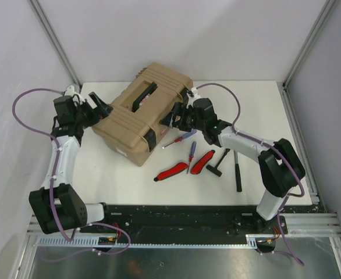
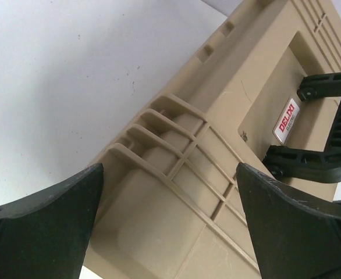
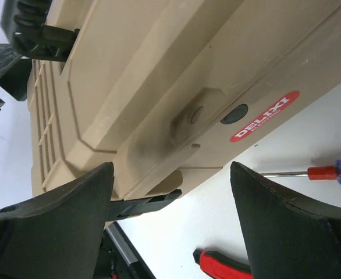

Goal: Pack the tool kit

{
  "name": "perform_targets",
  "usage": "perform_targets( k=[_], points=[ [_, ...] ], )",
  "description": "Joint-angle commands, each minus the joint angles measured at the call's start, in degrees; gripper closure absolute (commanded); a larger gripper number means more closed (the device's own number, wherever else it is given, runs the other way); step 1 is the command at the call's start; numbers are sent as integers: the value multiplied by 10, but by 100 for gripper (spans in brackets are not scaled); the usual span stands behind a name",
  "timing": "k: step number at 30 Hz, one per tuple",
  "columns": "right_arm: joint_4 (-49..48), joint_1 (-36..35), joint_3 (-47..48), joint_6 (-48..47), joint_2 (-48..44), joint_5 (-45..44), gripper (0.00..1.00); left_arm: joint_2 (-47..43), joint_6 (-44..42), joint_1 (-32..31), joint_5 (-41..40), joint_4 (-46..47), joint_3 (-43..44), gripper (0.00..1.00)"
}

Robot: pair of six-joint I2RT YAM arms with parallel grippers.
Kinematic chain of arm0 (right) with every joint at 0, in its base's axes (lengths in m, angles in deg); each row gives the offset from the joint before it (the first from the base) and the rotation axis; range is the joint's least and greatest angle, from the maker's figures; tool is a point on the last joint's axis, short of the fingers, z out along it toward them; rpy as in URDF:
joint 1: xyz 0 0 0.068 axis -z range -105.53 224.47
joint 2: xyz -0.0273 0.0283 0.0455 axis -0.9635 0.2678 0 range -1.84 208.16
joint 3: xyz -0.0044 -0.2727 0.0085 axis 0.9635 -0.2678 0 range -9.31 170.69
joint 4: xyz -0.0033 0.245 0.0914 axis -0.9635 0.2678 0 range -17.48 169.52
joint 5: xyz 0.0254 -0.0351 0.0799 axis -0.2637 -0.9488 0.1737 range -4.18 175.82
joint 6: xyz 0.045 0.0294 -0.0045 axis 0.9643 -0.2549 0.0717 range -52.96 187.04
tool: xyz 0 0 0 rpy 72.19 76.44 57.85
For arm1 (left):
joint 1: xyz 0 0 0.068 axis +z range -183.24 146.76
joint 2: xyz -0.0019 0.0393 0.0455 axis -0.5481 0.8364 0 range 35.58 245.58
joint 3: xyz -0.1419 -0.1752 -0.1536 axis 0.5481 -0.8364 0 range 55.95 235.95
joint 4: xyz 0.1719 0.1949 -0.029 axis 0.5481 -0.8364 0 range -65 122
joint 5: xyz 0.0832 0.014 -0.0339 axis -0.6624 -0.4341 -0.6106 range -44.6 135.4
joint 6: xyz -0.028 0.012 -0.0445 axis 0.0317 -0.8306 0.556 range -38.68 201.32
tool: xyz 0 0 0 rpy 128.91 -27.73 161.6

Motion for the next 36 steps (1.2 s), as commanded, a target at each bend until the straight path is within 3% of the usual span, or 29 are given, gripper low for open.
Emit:
perform_targets(
  k=[1, 9, 14, 17, 20, 26, 30, 36],
  points=[
    [-94, 6, -3, 40, 36, 49, 16, -26, 36, -4, 88, 13, -53, 1],
    [-219, 35, -3, 110, 97, 98, 41, -96, 61, -7, 148, 16, -139, 1],
    [-257, 60, -3, 130, 116, 92, 44, -147, 81, -13, 176, 17, -187, 1],
    [-298, 84, 1, 157, 140, 93, 40, -171, 83, -17, 185, 17, -214, 0],
    [-303, 102, 4, 162, 144, 83, 30, -187, 85, -18, 183, 17, -232, 1],
    [-190, 129, -15, 138, 71, 29, 10, -196, 94, -18, 164, 16, -225, 1],
    [-180, 145, -96, 175, -4, 13, 4, -197, 109, -18, 123, -2, -197, 1],
    [-285, 127, -247, 278, -72, 30, 3, -214, 89, -18, 15, -67, -116, 0]
  ],
)
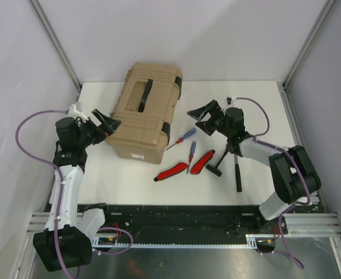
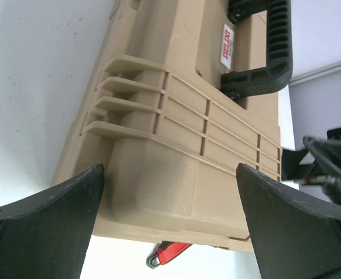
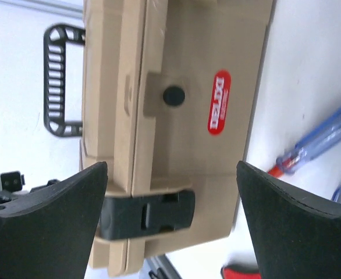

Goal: Pack the tool kit

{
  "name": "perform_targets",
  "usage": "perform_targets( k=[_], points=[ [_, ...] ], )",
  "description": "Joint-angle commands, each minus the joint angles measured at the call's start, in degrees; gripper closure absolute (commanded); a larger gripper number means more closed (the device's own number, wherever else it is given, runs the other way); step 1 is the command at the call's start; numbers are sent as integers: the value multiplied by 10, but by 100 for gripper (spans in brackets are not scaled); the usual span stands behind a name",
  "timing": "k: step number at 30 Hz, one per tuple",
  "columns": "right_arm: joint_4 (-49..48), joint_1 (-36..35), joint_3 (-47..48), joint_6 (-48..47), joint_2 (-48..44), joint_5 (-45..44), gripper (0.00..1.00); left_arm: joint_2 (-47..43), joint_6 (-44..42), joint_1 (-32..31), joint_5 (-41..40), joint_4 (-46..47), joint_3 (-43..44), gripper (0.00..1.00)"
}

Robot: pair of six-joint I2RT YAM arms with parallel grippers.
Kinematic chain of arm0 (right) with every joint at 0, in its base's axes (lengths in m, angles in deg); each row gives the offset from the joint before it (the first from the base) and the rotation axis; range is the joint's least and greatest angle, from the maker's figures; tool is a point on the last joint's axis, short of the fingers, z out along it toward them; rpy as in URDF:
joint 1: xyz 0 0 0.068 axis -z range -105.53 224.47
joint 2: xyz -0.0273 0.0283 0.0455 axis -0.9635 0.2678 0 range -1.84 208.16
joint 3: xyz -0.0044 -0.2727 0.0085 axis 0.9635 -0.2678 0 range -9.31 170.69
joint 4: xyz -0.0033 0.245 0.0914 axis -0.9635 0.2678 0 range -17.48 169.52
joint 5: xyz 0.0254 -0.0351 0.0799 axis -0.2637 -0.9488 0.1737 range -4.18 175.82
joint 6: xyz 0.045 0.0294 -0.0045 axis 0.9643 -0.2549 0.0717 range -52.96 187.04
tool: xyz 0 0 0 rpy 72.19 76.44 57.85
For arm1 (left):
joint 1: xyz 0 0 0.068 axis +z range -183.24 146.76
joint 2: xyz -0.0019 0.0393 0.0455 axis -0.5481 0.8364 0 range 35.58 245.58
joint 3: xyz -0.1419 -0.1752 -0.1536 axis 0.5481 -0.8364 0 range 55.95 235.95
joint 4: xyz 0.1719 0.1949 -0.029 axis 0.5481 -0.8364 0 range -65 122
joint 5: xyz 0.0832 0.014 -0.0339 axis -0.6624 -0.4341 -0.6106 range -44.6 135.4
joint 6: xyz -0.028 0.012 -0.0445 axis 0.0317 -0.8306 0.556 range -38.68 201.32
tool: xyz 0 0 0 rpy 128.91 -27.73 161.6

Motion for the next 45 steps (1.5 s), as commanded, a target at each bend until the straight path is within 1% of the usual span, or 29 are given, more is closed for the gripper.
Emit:
perform_targets(
  k=[1, 4, 7, 10, 13, 15, 20, 24, 31, 37, 45],
  points=[
    [-93, -28, -79, 90, -27, 2, 3, -11, -8, -7, -80, -120, 73, 1],
    [-166, -57, -106, 141, -17, 2, 5, -3, -28, -8, -113, -144, 126, 1],
    [-271, -88, -129, 207, 15, -13, 7, -2, -32, -16, -130, -151, 167, 1],
    [-401, -116, -136, 282, 80, -38, 9, -10, -32, -36, -146, -151, 187, 1],
    [-535, -142, -137, 359, 155, -80, 9, -14, -31, -62, -152, -151, 188, 0],
    [-591, -155, -137, 397, 194, -109, 9, -15, -28, -75, -148, -152, 183, 1],
    [-615, -168, -137, 411, 222, -137, 7, -8, -31, -118, -143, -151, 177, 0],
    [-617, -169, -126, 414, 224, -140, 7, -7, -41, -151, -142, -152, 164, 1],
    [-618, -188, -122, 433, 215, -159, 7, -16, -66, -190, -156, -151, 128, 0],
    [-618, -207, -115, 440, 200, -172, 4, -21, -66, -201, -208, -151, 91, 1],
    [-618, -221, -105, 449, 178, -189, 3, -5, -60, -210, -210, -152, 70, 1]
  ],
)
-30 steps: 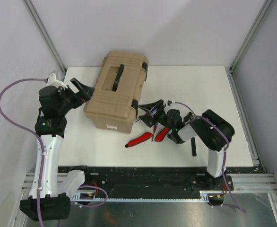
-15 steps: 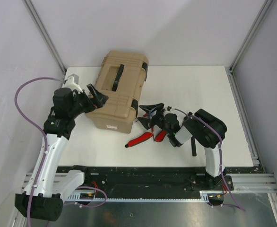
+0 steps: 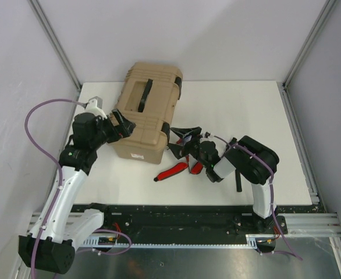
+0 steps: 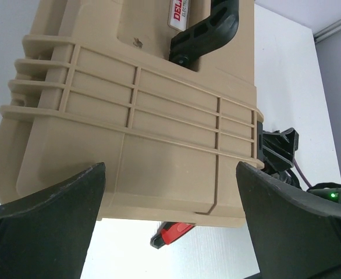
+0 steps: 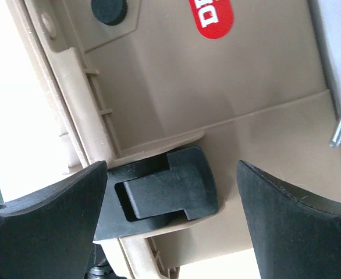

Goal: Pack the tool kit

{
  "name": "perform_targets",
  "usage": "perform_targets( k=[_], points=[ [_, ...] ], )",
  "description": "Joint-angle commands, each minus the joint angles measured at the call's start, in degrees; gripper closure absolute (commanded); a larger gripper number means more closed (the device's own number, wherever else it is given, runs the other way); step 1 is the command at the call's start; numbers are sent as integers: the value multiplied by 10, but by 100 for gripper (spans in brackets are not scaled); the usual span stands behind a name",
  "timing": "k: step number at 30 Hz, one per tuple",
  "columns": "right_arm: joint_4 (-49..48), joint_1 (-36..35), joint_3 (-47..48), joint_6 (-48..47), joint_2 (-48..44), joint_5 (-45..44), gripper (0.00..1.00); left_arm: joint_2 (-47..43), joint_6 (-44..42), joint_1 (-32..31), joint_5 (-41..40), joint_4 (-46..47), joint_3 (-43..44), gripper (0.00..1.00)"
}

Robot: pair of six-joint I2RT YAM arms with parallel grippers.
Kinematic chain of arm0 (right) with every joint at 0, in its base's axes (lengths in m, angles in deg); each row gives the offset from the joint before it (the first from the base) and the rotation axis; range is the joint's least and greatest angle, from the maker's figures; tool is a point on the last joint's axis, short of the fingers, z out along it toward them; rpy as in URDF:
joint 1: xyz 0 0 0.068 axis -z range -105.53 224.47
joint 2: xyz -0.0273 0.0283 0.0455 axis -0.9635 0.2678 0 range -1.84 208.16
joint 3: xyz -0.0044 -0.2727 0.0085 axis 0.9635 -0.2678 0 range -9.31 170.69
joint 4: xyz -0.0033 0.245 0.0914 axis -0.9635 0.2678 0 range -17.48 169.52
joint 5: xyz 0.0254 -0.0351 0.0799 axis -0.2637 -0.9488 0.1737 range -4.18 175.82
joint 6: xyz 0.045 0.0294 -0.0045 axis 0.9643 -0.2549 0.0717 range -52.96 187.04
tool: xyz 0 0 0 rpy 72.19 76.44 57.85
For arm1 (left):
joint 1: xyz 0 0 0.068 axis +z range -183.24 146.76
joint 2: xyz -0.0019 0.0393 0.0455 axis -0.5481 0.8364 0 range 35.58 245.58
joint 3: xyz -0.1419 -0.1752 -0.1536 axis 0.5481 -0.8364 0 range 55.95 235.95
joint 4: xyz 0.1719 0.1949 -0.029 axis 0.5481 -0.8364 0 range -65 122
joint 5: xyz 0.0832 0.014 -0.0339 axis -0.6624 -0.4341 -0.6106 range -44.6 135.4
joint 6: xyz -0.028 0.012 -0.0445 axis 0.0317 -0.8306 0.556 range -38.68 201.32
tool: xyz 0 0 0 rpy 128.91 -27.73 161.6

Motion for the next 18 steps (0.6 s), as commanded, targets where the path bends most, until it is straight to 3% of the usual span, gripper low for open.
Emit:
perform_targets(
  k=[1, 8, 18],
  points=[
    [-172, -19, 35, 3, -34, 0, 4, 12, -7, -11, -20, -19, -23, 0],
    [-160, 4, 104, -19, -14, 83, 6, 37, -5, -21, -13, -18, -21, 0],
    [-54, 69, 233, -69, 28, 185, 10, 89, 4, -35, -2, -18, -8, 1]
  ],
)
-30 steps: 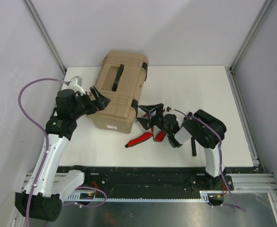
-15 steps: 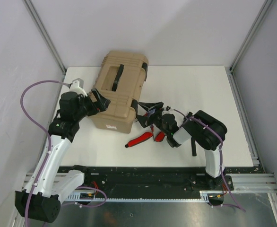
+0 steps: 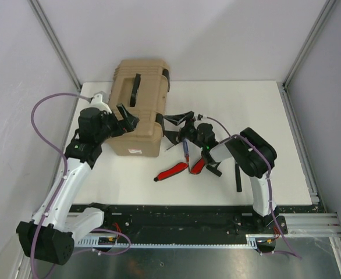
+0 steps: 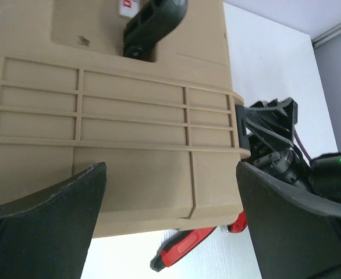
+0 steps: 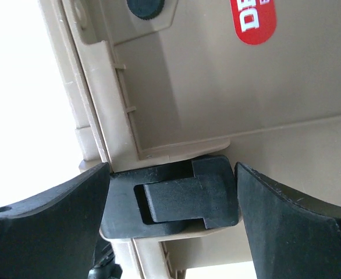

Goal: Pack the tool kit

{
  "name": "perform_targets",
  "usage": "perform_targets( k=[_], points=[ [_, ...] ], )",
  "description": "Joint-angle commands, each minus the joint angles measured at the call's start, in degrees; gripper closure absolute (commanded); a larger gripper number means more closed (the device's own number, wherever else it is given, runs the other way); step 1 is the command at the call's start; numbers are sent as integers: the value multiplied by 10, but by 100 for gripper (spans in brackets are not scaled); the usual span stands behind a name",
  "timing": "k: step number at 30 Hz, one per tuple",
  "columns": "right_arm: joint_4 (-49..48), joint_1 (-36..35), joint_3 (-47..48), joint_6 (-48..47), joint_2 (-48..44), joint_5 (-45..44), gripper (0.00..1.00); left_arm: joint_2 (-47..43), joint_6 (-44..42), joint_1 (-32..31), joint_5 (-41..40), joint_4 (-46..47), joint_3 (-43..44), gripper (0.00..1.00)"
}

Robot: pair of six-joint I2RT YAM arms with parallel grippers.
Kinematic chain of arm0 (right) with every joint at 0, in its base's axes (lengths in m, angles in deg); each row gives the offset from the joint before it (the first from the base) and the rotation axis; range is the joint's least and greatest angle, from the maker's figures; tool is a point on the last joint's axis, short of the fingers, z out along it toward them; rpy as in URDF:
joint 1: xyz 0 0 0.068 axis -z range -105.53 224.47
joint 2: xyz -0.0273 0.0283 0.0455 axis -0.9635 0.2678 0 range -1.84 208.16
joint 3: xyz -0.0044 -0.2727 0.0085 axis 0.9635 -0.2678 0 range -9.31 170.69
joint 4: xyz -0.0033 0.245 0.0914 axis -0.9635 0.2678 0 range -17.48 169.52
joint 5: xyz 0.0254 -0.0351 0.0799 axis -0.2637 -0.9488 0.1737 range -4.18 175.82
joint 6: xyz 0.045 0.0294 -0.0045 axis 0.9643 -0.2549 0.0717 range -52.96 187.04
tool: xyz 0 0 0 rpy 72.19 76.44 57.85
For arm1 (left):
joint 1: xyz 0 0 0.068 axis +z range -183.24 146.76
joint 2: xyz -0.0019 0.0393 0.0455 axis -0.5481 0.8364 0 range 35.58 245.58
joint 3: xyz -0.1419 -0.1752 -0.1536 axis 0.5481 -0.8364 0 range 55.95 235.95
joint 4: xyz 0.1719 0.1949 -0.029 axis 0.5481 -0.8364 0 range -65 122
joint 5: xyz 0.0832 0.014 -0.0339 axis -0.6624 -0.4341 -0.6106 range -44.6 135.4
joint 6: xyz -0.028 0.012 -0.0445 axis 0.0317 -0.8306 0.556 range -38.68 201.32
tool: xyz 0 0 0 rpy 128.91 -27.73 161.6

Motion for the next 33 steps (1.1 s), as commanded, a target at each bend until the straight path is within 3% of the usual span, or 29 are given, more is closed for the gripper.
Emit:
perform_targets(
  k=[1, 8, 17, 26, 33],
  points=[
    [-125, 25, 99, -23, 2, 56, 10, 45, 7, -19, 12, -84, -5, 1],
    [-159, 50, 116, -4, 54, 74, 9, 92, -1, -30, 5, -84, 27, 1],
    [-185, 24, 79, 24, 72, 48, 10, 109, -17, -47, -16, -84, 84, 1],
    [-217, 5, -8, 54, 40, -12, 17, 125, -30, -92, -47, -84, 105, 5],
    [-242, -2, -18, 61, 38, -51, 26, 135, -40, -114, -61, -84, 97, 9]
  ],
)
